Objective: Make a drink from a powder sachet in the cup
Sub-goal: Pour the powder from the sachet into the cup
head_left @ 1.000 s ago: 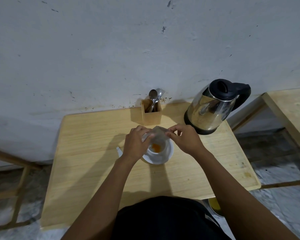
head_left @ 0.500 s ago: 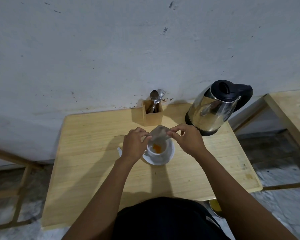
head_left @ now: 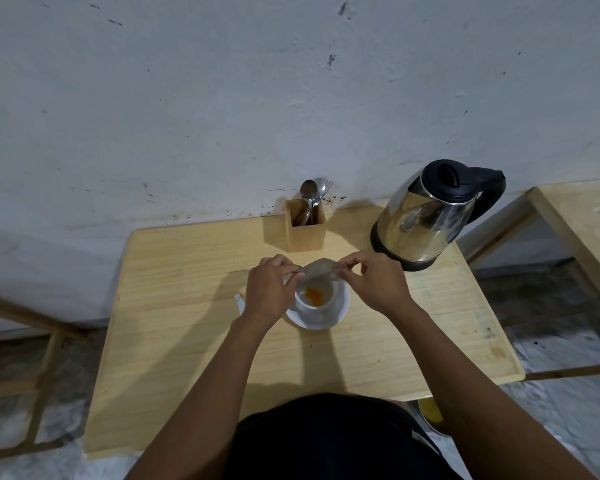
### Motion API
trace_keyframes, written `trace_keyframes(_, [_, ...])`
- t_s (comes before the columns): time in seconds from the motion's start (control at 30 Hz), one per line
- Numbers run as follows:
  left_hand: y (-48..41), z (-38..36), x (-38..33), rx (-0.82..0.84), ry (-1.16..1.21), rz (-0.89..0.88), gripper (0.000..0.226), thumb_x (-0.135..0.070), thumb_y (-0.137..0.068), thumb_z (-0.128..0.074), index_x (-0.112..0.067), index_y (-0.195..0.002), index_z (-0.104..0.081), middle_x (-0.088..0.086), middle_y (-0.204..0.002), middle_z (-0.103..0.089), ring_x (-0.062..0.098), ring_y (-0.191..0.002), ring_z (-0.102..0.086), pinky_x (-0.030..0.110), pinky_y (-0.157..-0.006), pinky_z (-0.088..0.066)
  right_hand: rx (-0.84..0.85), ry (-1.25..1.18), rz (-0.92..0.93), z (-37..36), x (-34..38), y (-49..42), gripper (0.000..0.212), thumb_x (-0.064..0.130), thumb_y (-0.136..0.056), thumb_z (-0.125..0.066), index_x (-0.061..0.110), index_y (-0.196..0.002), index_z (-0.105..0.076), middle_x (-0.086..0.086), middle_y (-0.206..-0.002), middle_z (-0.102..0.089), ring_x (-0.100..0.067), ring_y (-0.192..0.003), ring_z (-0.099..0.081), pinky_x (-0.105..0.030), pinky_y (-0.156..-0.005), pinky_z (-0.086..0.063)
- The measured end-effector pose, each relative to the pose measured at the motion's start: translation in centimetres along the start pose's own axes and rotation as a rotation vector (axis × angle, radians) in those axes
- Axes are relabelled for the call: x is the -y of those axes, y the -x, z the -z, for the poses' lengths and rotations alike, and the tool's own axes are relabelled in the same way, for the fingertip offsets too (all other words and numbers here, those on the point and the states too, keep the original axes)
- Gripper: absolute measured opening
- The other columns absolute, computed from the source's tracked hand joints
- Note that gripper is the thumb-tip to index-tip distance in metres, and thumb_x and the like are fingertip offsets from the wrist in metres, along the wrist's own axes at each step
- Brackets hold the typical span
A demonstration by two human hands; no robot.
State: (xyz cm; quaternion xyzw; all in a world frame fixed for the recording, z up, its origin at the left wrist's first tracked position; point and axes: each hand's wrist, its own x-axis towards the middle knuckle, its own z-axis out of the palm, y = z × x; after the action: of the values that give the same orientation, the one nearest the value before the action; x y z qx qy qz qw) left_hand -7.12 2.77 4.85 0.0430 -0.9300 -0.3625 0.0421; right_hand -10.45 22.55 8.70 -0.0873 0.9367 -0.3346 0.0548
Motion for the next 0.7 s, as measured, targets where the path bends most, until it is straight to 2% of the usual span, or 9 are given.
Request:
trace_keyframes(0.07, [-0.1, -0.1, 0.0, 0.004, 0.001, -0.006, 0.018, -0.029, -0.087, -0.063, -0.016, -0.093, -0.074, -0.001, -0.092, -0.066, 0.021, -0.095, -0.055, 0.042, -0.085, -0.045, -0.018, -0.028, -0.029, 0.0, 0.1, 0.0, 0.007, 0.041, -0.082, -0.074, 0.034, -0.084, -0.074, 0.026, -0.065, -0.056, 0.014, -0.067, -0.052, -0.018, -0.058, -0.03])
trace_keyframes(0.17, [-0.1, -0.1, -0.2, 0.002, -0.006, -0.007, 0.019, -0.03, -0.087, -0.063, -0.016, -0.093, -0.074, -0.001, -0.092, -0.066, 0.021, -0.095, -0.055, 0.042, -0.085, -0.045, 0.018, -0.049, -0.076, -0.1, 0.1, -0.1, 0.009, 0.044, -0.081, -0.074, 0.036, -0.083, -0.074, 0.024, -0.063, -0.058, 0.008, -0.056, -0.051, -0.019, -0.059, -0.032])
trace_keyframes(0.23, [0.0, -0.1, 0.0, -0.001, -0.003, -0.011, 0.019, -0.03, -0.087, -0.063, -0.016, -0.093, -0.074, -0.001, -0.092, -0.065, 0.02, -0.094, -0.055, 0.041, -0.085, -0.045, 0.03, -0.059, -0.08, 0.1, 0.0, 0.0, 0.009, 0.043, -0.081, -0.074, 0.034, -0.084, -0.074, 0.026, -0.063, -0.059, 0.01, -0.055, -0.051, -0.02, -0.06, -0.032])
trace_keyframes(0.3, [0.0, 0.0, 0.1, 0.008, -0.005, -0.003, 0.019, -0.029, -0.088, -0.063, -0.015, -0.094, -0.074, 0.0, -0.094, -0.065, 0.021, -0.095, -0.055, 0.041, -0.085, -0.044, 0.1, -0.064, -0.071, 0.2, 0.0, 0.1, 0.009, 0.042, -0.081, -0.075, 0.033, -0.082, -0.075, 0.025, -0.057, -0.057, 0.011, -0.053, -0.05, -0.02, -0.054, -0.029])
trace_keyframes(0.37, [0.0, 0.0, 0.0, 0.018, 0.023, 0.024, 0.019, -0.03, -0.088, -0.063, -0.015, -0.093, -0.074, 0.0, -0.095, -0.065, 0.02, -0.096, -0.054, 0.04, -0.085, -0.044, 0.038, -0.062, -0.077, 0.2, -0.2, 0.2, 0.007, 0.043, -0.082, -0.073, 0.036, -0.081, -0.072, 0.023, -0.064, -0.059, 0.006, -0.054, -0.051, -0.019, -0.053, -0.029])
trace_keyframes(0.47, [0.0, -0.2, 0.0, 0.037, 0.104, 0.066, 0.018, -0.027, -0.089, -0.06, -0.015, -0.097, -0.073, 0.002, -0.1, -0.063, 0.021, -0.099, -0.054, 0.039, -0.085, -0.046, 0.026, -0.131, -0.046, 0.0, -0.4, 0.4, 0.004, 0.037, -0.084, -0.073, 0.034, -0.084, -0.07, 0.017, -0.079, -0.065, -0.005, -0.062, -0.052, -0.026, -0.058, -0.041])
trace_keyframes(0.53, [0.2, 0.2, 0.1, 0.017, 0.222, 0.132, 0.022, -0.028, -0.091, -0.057, -0.018, -0.107, -0.069, 0.002, -0.107, -0.059, 0.02, -0.104, -0.054, 0.036, -0.087, -0.047, 0.045, -0.185, -0.01, -0.2, -0.6, 0.7, 0.005, 0.033, -0.084, -0.073, 0.034, -0.083, -0.069, 0.016, -0.081, -0.066, -0.011, -0.069, -0.055, -0.032, -0.064, -0.049])
trace_keyframes(0.6, [0.5, 1.1, 0.0, -0.026, 0.315, 0.249, 0.029, -0.035, -0.093, -0.053, -0.02, -0.116, -0.062, 0.001, -0.111, -0.055, 0.018, -0.104, -0.054, 0.032, -0.086, -0.046, -0.011, -0.197, 0.029, -0.4, -0.8, 1.2, 0.005, 0.031, -0.084, -0.073, 0.032, -0.084, -0.068, 0.016, -0.081, -0.066, -0.01, -0.072, -0.055, -0.027, -0.064, -0.047])
trace_keyframes(0.7, [0.9, 2.6, -0.5, -0.001, 0.425, 0.472, 0.04, -0.05, -0.093, -0.044, -0.015, -0.096, -0.064, 0.001, -0.087, -0.06, 0.018, -0.083, -0.057, 0.029, -0.072, -0.042, -0.142, -0.128, 0.158, -1.1, -0.9, 2.1, 0.007, 0.023, -0.085, -0.072, 0.027, -0.086, -0.067, 0.015, -0.081, -0.063, -0.005, -0.073, -0.051, -0.02, -0.063, -0.041])
